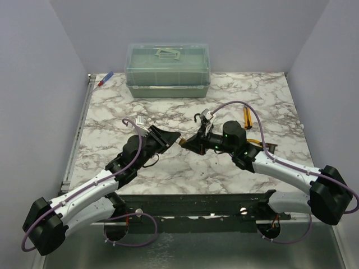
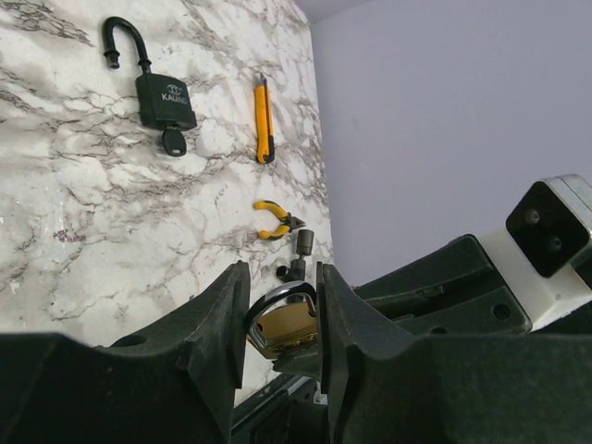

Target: Unlock with the key

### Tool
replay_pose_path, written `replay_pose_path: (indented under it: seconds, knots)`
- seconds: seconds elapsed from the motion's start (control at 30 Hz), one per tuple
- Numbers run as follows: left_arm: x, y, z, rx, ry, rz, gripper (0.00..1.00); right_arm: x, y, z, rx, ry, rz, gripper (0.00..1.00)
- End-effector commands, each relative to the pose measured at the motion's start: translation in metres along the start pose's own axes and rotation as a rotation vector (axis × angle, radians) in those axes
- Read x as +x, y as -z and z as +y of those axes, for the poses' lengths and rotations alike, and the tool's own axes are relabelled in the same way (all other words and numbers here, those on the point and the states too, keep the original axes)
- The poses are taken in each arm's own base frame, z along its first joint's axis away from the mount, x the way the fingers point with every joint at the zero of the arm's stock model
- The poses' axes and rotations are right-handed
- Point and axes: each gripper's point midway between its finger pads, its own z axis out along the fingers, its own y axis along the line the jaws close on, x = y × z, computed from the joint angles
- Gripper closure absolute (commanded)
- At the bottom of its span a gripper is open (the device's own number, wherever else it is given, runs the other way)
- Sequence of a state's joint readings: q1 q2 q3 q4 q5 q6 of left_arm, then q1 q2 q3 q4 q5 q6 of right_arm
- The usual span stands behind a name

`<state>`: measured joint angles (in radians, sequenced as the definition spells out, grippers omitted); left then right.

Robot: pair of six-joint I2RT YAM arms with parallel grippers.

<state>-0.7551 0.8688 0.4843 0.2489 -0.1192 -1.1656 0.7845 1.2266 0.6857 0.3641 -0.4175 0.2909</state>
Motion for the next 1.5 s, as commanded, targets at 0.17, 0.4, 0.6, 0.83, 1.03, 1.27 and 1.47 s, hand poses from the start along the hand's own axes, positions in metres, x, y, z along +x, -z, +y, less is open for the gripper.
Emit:
replay_pose_path:
  seconds: [0.17, 0.4, 0.6, 0.83, 1.03, 1.27, 1.47]
  knots:
    - [0.005, -0.005, -0.014, -0.012, 0.043, 0.051, 0.71, -0.004, -0.001, -0.02, 0.098, 0.121, 0.02, 1.0]
    - [0.008, -0.004, -0.009, -0.05, 0.058, 0.07, 0.71, 0.005, 0.002, -0.04, 0.191, 0.168, 0.056, 1.0]
    - [0.007, -0.004, -0.011, -0.055, 0.064, 0.076, 0.67, 0.011, 0.004, -0.046, 0.228, 0.177, 0.072, 1.0]
    - [0.007, -0.005, -0.019, -0.045, 0.062, 0.086, 0.55, 0.017, 0.005, -0.05, 0.248, 0.17, 0.081, 1.0]
    - [0.006, -0.006, -0.014, -0.064, 0.058, 0.078, 0.55, 0.018, 0.006, -0.048, 0.237, 0.167, 0.076, 1.0]
    - [0.009, -0.013, -0.009, -0.084, 0.05, 0.087, 0.57, 0.023, 0.006, -0.047, 0.236, 0.171, 0.087, 1.0]
    - [0.014, -0.02, -0.008, -0.085, 0.038, 0.109, 0.66, 0.032, 0.004, -0.052, 0.265, 0.189, 0.117, 1.0]
